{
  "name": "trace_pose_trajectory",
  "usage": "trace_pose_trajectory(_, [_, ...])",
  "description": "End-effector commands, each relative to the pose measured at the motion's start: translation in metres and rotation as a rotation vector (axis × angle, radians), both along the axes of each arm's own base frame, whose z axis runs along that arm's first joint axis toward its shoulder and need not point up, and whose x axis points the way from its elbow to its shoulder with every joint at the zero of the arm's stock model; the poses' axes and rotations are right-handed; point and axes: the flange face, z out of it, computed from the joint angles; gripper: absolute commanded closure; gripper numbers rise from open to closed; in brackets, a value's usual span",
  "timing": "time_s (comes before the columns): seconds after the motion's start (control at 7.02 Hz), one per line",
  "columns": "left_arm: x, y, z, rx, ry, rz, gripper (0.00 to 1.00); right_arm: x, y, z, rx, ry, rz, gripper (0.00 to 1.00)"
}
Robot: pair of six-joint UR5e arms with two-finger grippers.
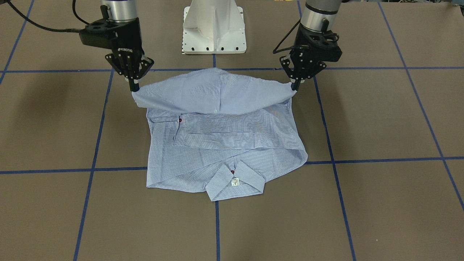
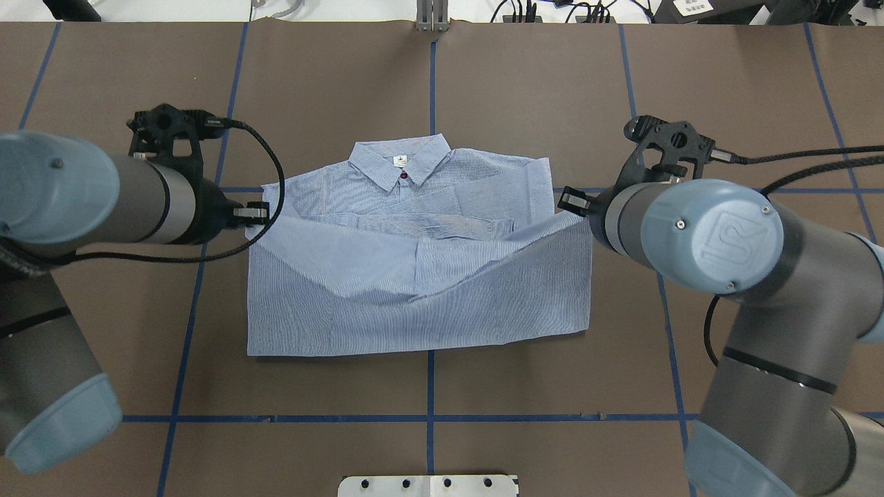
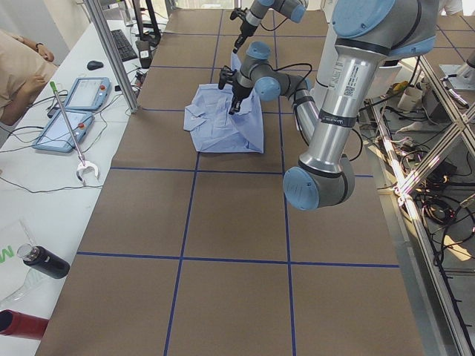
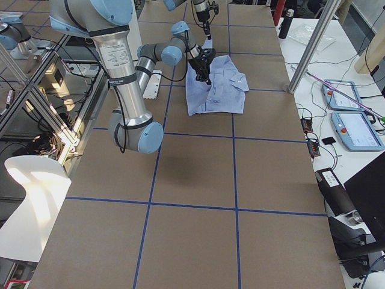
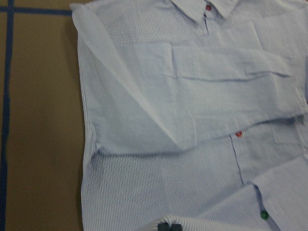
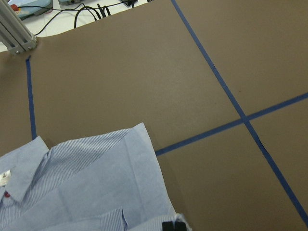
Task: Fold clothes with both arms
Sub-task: 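Lift the hem with both grippers and fold it toward the collar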
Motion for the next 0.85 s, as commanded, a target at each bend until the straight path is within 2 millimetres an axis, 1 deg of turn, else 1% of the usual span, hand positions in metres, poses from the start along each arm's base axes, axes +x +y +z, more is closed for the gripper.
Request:
trace_pose_trajectory(0.0, [0.007,-0.052,0.005,0.011,-0.054,-0.047,1.00,-0.024,-0.059,-0.015,0.029,0.032,0.025,1.00])
trace_pose_trajectory(0.14, [0.033,-0.078,0.015,0.016,-0.071,-0.066,1.00,-0.045,-0.082,-0.013,0.013,0.059,0.033,1.00])
trace_pose_trajectory(0.28, [0.059,-0.099,0.046,0.029,-0.056,-0.065,1.00,-0.062,-0.105,0.005,0.040,0.052,0.017,1.00])
trace_pose_trajectory(0.43, [0.092,-0.127,0.086,0.036,-0.052,-0.064,1.00,-0.086,-0.133,0.048,0.037,0.070,-0.016,1.00])
trace_pose_trajectory(0.57, [0.111,-0.146,0.123,0.050,-0.060,-0.081,1.00,-0.105,-0.153,0.089,0.047,0.090,-0.040,1.00])
trace_pose_trajectory(0.71, [0.115,-0.154,0.150,0.103,-0.087,-0.045,1.00,-0.110,-0.162,0.114,0.051,0.101,-0.069,1.00])
